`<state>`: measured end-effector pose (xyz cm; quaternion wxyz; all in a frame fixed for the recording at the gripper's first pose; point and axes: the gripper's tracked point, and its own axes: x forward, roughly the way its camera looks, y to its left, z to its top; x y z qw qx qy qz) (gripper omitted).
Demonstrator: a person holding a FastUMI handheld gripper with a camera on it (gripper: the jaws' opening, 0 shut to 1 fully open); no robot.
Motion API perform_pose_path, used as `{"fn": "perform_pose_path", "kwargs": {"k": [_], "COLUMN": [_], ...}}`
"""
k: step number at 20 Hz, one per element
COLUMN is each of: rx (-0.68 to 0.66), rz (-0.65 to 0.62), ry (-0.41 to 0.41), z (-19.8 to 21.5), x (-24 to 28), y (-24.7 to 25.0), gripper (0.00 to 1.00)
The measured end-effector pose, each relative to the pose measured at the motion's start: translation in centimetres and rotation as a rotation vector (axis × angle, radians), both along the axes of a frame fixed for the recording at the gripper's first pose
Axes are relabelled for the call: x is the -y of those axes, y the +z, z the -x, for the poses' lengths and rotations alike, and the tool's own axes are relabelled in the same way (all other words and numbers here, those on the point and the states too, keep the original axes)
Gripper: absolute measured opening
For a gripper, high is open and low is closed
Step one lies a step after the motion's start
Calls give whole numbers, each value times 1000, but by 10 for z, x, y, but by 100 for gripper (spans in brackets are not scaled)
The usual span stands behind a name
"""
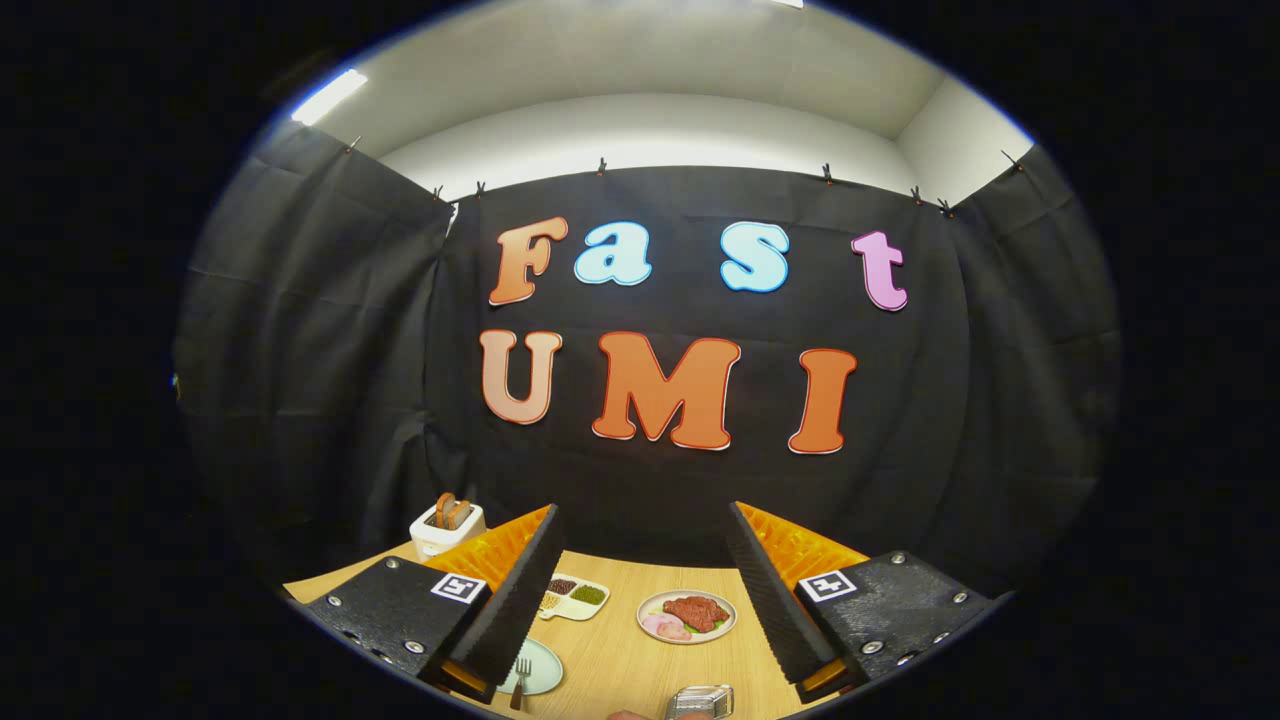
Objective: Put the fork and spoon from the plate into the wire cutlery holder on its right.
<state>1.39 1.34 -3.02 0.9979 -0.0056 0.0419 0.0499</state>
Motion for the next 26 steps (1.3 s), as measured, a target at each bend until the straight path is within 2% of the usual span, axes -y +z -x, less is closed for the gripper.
{"fn": "perform_pose_path", "kwargs": {"k": [9, 13, 17, 24, 26], "rx": [-193, -334, -568, -938, -1045], "rz": [-46, -67, -93, 13, 18], "ry": [188, 236, 237, 271, 292], "z": [1, 5, 18, 53, 63], "x": [-37, -63, -96, -144, -156], "y": [-54, -90, -147, -243, -268], "gripper": [98, 98, 98, 95, 92]}}
